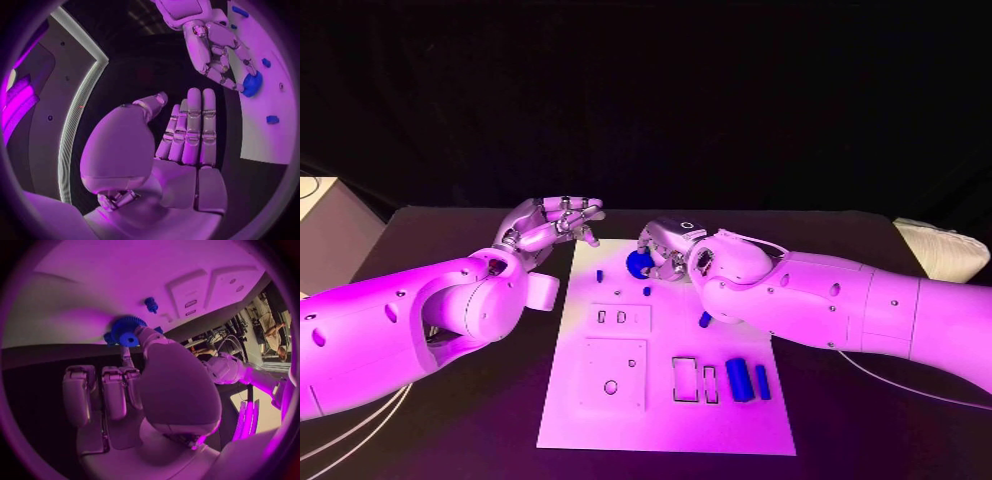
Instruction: Assemble the parts on the task board
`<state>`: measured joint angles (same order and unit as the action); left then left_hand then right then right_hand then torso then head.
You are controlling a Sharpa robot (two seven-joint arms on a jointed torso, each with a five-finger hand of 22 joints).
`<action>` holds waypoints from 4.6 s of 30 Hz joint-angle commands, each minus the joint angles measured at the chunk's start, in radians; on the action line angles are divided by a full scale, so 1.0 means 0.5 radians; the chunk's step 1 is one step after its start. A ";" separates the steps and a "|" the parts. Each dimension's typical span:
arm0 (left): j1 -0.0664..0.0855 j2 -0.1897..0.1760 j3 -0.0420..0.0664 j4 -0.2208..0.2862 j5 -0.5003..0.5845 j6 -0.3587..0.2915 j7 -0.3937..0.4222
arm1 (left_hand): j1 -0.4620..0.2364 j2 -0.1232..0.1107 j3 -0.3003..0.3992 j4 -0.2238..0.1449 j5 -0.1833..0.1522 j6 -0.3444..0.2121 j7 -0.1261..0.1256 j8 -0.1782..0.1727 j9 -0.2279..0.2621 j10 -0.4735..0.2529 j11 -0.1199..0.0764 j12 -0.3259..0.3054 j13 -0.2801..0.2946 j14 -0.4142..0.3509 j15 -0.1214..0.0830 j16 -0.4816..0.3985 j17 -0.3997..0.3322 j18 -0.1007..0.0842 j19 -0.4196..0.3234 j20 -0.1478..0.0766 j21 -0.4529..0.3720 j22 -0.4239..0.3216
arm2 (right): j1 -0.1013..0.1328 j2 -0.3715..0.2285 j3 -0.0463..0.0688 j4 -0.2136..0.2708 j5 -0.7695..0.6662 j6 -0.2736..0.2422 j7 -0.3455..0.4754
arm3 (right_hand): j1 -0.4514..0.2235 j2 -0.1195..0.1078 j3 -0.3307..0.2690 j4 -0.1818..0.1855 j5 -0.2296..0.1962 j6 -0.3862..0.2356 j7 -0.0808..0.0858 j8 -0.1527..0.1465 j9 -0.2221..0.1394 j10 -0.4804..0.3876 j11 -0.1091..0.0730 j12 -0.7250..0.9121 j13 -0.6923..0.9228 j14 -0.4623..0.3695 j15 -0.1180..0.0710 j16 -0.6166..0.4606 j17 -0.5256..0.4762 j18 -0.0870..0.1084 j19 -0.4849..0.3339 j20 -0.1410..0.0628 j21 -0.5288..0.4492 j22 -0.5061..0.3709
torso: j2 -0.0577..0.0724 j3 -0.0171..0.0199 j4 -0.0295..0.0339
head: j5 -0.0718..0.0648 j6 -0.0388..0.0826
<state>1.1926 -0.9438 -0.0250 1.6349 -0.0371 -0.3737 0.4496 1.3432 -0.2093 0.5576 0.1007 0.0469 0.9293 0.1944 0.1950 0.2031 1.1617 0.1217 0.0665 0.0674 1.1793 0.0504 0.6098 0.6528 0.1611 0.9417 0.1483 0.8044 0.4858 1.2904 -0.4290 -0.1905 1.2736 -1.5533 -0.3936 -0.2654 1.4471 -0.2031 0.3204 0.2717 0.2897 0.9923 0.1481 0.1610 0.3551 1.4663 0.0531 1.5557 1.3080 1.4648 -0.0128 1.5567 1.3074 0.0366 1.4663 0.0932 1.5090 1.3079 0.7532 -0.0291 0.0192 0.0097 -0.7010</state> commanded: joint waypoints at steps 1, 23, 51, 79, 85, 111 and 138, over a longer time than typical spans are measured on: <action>0.004 0.004 0.002 0.004 0.002 0.027 0.009 | -0.005 0.021 0.007 0.000 0.007 0.006 0.004 -0.001 0.003 0.004 0.011 -0.003 0.003 -0.014 0.003 0.010 0.002 0.040 -0.019 0.001 0.007 0.002 | -0.011 0.009 -0.003 -0.019 -0.043 0.045 -0.030 | -0.007 0.008 0.015 0.002 -0.006 0.052 -0.032 0.005 0.016 0.173 -0.003 0.000 0.487 0.198 -0.015 0.012 0.469 -0.038 0.138 -0.018 0.010 0.402 | 0.000 0.0007 0.001 | 0.002 -0.001; 0.004 0.007 0.002 -0.007 0.002 0.034 -0.002 | -0.005 0.021 0.007 0.000 0.007 0.006 0.004 -0.001 0.003 0.004 0.011 -0.003 0.003 -0.014 0.003 0.010 0.002 0.040 -0.019 0.001 0.007 0.002 | -0.020 0.030 -0.004 -0.030 0.028 0.039 -0.005 | -0.367 -0.014 -0.051 0.038 -0.130 -0.048 -0.004 -0.043 -0.014 0.129 0.026 -0.042 0.443 0.198 0.013 0.010 0.467 -0.035 0.134 0.009 0.000 0.397 | 0.000 0.0002 0.000 | 0.009 -0.012; 0.004 0.006 0.002 -0.016 0.002 0.039 -0.004 | -0.007 0.021 0.013 -0.007 0.007 0.005 0.005 -0.002 0.004 0.003 0.012 -0.003 0.002 -0.017 0.004 0.012 0.005 0.040 -0.027 0.002 0.018 0.009 | -0.020 -0.020 -0.004 -0.026 0.089 0.130 -0.014 | -0.467 0.025 -0.115 0.035 -0.122 -0.065 0.001 -0.046 -0.017 0.121 0.030 -0.049 0.437 0.199 0.018 0.012 0.474 -0.036 0.135 0.014 0.000 0.400 | 0.002 0.0009 0.000 | -0.004 -0.009; 0.004 0.001 0.002 -0.026 0.002 0.034 -0.001 | -0.001 0.025 0.023 -0.018 0.008 0.005 0.005 -0.002 0.005 0.002 0.012 -0.003 0.002 -0.024 0.003 0.012 0.006 0.040 -0.036 0.002 0.027 0.016 | -0.019 -0.142 -0.005 0.067 0.161 0.104 0.015 | -0.523 0.053 -0.124 0.042 -0.090 -0.051 -0.001 -0.034 -0.014 0.132 0.029 -0.040 0.448 0.202 0.017 0.015 0.483 -0.040 0.144 0.013 0.015 0.416 | 0.000 0.0018 0.003 | -0.007 -0.012; 0.004 0.005 0.002 -0.035 0.002 0.033 -0.001 | 0.000 0.026 0.027 -0.022 0.008 0.005 0.006 -0.002 0.005 0.003 0.012 -0.003 0.002 -0.025 0.003 0.012 0.007 0.040 -0.038 0.002 0.030 0.018 | -0.019 -0.152 -0.004 0.084 0.170 -0.015 0.051 | -0.509 0.065 -0.102 0.025 -0.076 -0.046 -0.004 -0.028 -0.013 0.138 0.026 -0.035 0.455 0.202 0.014 0.016 0.486 -0.043 0.151 0.011 0.025 0.427 | -0.001 0.0015 0.004 | -0.005 -0.020; 0.004 0.018 0.002 -0.057 0.003 0.039 -0.002 | 0.003 0.026 0.031 -0.028 0.007 0.005 0.006 -0.002 0.006 0.003 0.012 -0.003 0.002 -0.027 0.003 0.013 0.008 0.041 -0.042 0.002 0.035 0.022 | 0.012 -0.147 -0.003 0.151 0.039 -0.091 0.010 | -0.210 -0.062 -0.137 -0.049 -0.204 -0.135 0.030 -0.061 -0.035 0.109 0.054 -0.064 0.430 0.204 0.037 0.018 0.494 -0.045 0.154 0.027 0.029 0.437 | 0.005 0.0001 0.005 | 0.004 -0.001; 0.004 0.039 0.002 -0.074 0.009 0.046 -0.014 | -0.005 0.026 0.034 -0.029 0.007 0.005 0.008 -0.002 0.006 0.003 0.014 -0.003 0.002 -0.029 0.005 0.014 0.009 0.040 -0.049 0.002 0.043 0.027 | -0.016 -0.021 -0.006 0.000 0.120 -0.007 0.096 | -0.204 -0.004 -0.242 0.038 -0.124 -0.195 0.055 -0.119 -0.069 0.108 0.080 -0.064 0.432 0.205 0.062 0.020 0.500 -0.046 0.155 0.054 0.030 0.440 | 0.001 -0.0013 0.009 | 0.015 -0.023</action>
<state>1.1928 -0.9267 -0.0251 1.5966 -0.0366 -0.3689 0.4399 1.3434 -0.2013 0.5715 0.0869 0.0469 0.9293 0.1944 0.1950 0.2053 1.1617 0.1217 0.0665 0.0674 1.1720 0.0506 0.6139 0.6563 0.1610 0.9235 0.1520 0.8231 0.4977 1.2831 -0.4412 -0.1933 1.2749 -1.4978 -0.4238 -0.2373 1.3447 -0.2128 0.2052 0.2898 0.2211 0.8894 0.1746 0.1002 0.3219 1.4663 0.0890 1.5271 1.3075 1.4664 0.0144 1.5607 1.3074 0.0220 1.4661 0.1149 1.5238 1.3074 0.7548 -0.0300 0.0243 0.0166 -0.7099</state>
